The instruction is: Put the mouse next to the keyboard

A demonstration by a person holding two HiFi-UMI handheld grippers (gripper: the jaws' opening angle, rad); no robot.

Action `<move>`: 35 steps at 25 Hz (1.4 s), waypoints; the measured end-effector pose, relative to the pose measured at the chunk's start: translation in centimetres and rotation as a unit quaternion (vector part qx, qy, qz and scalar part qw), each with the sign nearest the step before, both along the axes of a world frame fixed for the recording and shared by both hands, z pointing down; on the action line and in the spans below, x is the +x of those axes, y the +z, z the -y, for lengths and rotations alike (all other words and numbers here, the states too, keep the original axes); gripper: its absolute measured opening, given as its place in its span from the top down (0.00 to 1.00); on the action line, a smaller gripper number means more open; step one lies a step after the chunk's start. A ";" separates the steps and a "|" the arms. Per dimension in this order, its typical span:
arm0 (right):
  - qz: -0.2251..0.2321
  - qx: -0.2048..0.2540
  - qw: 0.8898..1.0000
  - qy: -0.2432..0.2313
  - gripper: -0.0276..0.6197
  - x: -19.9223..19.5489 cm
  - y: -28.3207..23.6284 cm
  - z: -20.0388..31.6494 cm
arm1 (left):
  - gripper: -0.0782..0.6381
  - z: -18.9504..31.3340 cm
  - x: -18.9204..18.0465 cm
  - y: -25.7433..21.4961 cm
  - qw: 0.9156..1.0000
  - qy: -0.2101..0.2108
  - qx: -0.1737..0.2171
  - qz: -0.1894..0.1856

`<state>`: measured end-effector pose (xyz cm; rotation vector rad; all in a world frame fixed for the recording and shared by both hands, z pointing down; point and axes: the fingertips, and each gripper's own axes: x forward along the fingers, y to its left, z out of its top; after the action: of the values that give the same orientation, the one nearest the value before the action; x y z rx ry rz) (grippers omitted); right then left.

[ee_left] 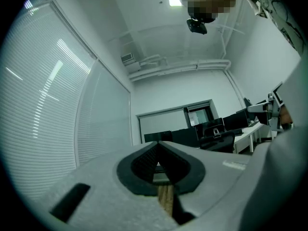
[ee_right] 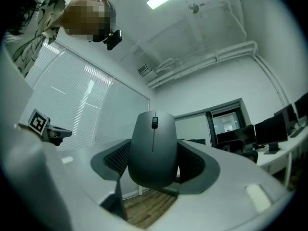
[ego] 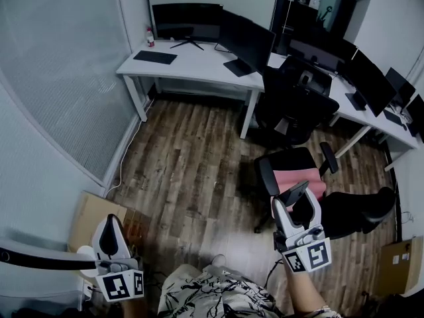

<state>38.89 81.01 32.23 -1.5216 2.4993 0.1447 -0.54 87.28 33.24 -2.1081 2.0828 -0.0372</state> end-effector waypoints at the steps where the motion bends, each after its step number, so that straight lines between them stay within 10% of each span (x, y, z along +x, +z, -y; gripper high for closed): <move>1: -0.002 0.001 1.000 -0.003 0.49 0.1 0.1 0.2 | 0.90 0.1 0.2 0.2 1.000 -0.002 -0.001 0.000; 35: -0.003 0.001 1.000 0.013 0.49 -8.8 -0.8 18.3 | 0.90 20.1 -7.5 0.4 0.999 0.033 -0.002 -0.015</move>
<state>30.11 62.66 31.44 -1.5567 2.4838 0.1561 -8.04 67.14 33.60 -2.1907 2.0308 -0.0004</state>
